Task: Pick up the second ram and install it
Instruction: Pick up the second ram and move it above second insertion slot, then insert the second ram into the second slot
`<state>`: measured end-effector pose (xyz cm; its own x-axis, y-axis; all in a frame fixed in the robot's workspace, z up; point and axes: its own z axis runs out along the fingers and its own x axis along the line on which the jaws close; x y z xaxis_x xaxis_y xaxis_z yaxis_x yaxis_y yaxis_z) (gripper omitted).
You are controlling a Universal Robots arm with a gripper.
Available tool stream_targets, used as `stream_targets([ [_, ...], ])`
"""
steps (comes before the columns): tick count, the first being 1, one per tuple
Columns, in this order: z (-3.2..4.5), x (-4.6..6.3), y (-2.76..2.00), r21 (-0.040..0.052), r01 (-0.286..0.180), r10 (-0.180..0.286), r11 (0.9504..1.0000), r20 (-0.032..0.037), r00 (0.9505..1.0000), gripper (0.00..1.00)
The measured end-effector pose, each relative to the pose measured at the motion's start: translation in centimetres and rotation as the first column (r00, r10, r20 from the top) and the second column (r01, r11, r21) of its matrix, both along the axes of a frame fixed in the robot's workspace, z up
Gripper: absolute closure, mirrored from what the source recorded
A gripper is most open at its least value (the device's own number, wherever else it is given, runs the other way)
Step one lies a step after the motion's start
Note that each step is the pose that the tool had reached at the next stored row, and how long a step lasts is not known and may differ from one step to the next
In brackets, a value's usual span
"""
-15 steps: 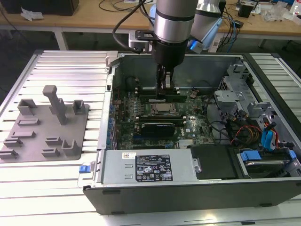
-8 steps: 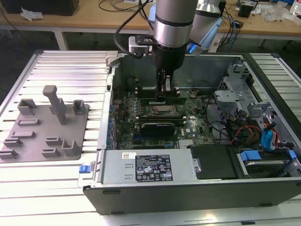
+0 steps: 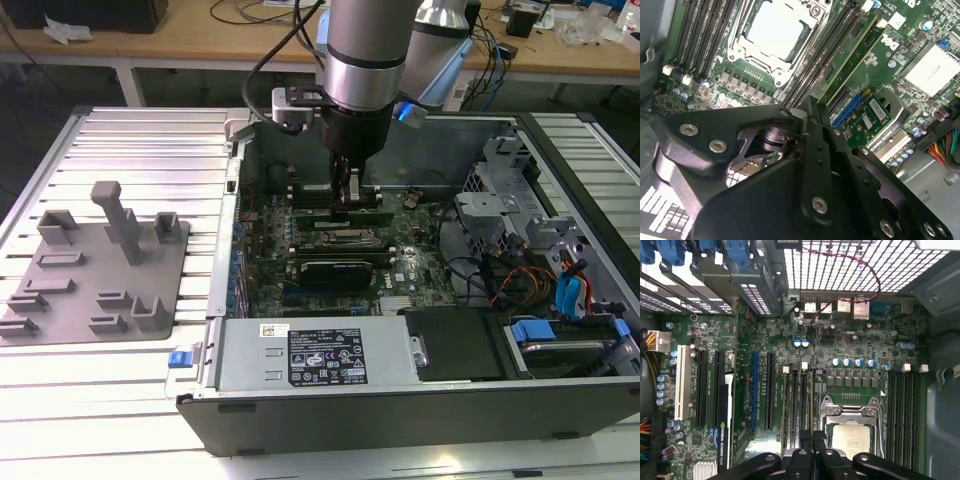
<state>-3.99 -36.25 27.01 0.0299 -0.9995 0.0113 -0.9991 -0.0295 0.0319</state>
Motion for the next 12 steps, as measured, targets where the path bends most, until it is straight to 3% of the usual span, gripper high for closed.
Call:
stream_targets([
  [1,-0.32,0.0,-0.03,-0.0001,0.0,0.0,1.0,0.0,1.0,0.91],
  [12,-0.38,0.0,-0.03,0.0001,0.0,0.0,1.0,0.0,1.0,0.91],
])
